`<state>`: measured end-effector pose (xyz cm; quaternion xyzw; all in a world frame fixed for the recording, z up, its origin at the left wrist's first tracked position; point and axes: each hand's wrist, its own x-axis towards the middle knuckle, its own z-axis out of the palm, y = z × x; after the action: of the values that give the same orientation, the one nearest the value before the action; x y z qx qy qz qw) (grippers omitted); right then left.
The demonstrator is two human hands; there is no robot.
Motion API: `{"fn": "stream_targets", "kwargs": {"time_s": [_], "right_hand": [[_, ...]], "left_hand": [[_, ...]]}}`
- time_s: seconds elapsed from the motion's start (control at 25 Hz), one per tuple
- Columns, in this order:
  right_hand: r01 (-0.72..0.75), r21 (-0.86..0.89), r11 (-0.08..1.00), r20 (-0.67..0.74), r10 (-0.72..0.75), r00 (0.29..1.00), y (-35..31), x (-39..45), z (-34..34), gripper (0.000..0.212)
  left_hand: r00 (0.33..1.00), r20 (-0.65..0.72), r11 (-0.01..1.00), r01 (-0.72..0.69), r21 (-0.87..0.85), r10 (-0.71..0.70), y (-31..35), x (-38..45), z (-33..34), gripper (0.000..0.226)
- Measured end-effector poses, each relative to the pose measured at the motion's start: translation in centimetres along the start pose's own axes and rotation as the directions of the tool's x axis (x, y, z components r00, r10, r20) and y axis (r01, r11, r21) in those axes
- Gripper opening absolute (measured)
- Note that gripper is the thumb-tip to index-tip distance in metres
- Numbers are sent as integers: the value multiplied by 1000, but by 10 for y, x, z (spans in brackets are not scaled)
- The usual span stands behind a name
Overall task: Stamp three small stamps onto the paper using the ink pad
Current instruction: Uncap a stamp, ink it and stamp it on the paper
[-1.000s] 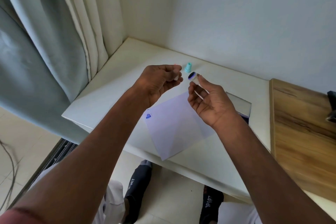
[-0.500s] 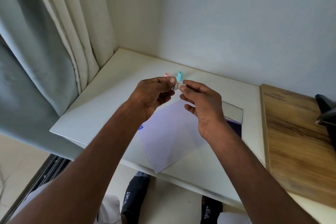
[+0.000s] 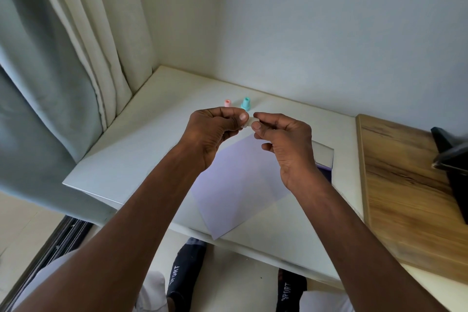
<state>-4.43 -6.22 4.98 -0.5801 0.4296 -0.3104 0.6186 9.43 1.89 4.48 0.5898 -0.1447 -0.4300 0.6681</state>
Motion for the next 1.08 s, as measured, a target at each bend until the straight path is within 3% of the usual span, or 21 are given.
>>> {"fn": "stream_targets", "kwargs": {"time_s": [0.24,0.44,0.56,0.6,0.68,0.72,0.8,0.92,1.08], "right_hand": [[-67,42,997,4,67,998,9,0,0,21],[-311,324,893,91,297,950,10,6,2,19],[-240,279,930,-85,273,958,11,11,3,21],[-170,206,964,-180,208,961,12,14,1,21],[-25,17,1000,-297,29,955,14,23,-3,19],[33,-103,994,-321,-65,945,16,28,-4,18],[127,-372,920,-302,-250,920,20,38,-3,17],[227,-632,741,-168,-417,893,27,57,2,16],[282,-747,602,-56,-479,876,39,87,4,20]], "left_hand": [[991,-23,974,-123,190,130,-2,-9,3,8],[991,-34,950,-110,293,126,3,-10,10,21],[994,-87,873,-18,488,69,3,-8,10,45],[993,-92,800,1,599,67,-1,-8,8,49],[991,-3,480,-61,875,131,-11,-8,2,43],[986,75,299,-116,947,147,-14,-9,0,43],[975,188,68,-196,978,116,-19,-11,-4,54],[969,241,-83,-237,968,47,-25,-13,-5,70],[975,220,-78,-217,973,29,-27,-12,-14,72]]}}
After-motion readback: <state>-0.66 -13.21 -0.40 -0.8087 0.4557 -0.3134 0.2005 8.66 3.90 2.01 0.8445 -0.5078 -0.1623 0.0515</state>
